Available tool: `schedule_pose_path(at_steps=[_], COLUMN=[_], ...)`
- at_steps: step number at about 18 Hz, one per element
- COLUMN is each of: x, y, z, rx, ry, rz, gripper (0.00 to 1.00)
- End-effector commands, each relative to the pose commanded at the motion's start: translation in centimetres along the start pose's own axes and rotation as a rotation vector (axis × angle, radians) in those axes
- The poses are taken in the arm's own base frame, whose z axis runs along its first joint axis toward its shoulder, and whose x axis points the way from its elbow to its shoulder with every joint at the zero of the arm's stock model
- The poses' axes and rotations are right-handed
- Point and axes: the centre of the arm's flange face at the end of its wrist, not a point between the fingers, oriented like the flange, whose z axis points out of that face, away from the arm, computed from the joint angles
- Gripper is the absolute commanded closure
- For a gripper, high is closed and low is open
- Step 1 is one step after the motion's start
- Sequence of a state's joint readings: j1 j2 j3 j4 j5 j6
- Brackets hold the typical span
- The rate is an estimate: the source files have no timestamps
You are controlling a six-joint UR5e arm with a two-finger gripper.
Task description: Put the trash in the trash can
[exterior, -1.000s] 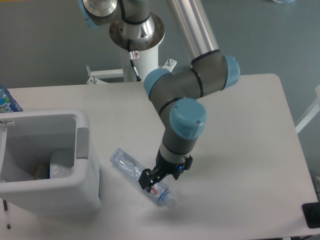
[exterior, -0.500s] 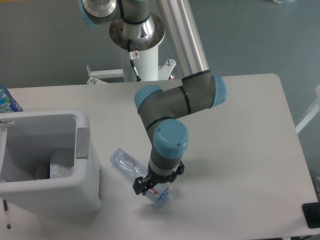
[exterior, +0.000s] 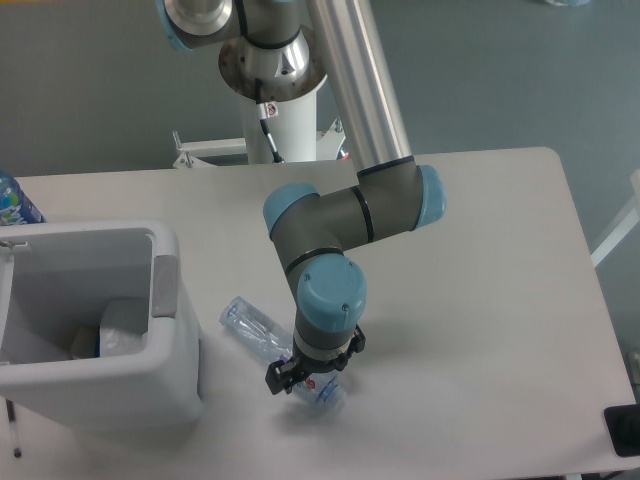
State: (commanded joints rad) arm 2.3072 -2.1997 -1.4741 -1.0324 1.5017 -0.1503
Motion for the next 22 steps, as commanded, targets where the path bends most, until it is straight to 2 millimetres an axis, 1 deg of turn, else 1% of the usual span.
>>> schedule_pose_path(at_steps=[2, 7, 9, 13, 16, 22], x=[0.08, 0.3, 0.34, 0.43, 0.74, 0.72], y=[0.0, 0.13, 0.22, 0.32, 0.55, 0.75], z=[0.59, 0.89, 0.97, 0.84, 0.99, 1.05], rx=[-0.005, -0.009, -0.011, -0.009, -0.012, -0.015], ry=[-0.021, -0.028, -0.033, -0.034, -0.041, -0.04], rz=[0.004, 0.007, 0.007, 0.002, 0.01, 0.011], gripper=[0.0, 0.01, 0.05, 0.24, 0.32, 0.33])
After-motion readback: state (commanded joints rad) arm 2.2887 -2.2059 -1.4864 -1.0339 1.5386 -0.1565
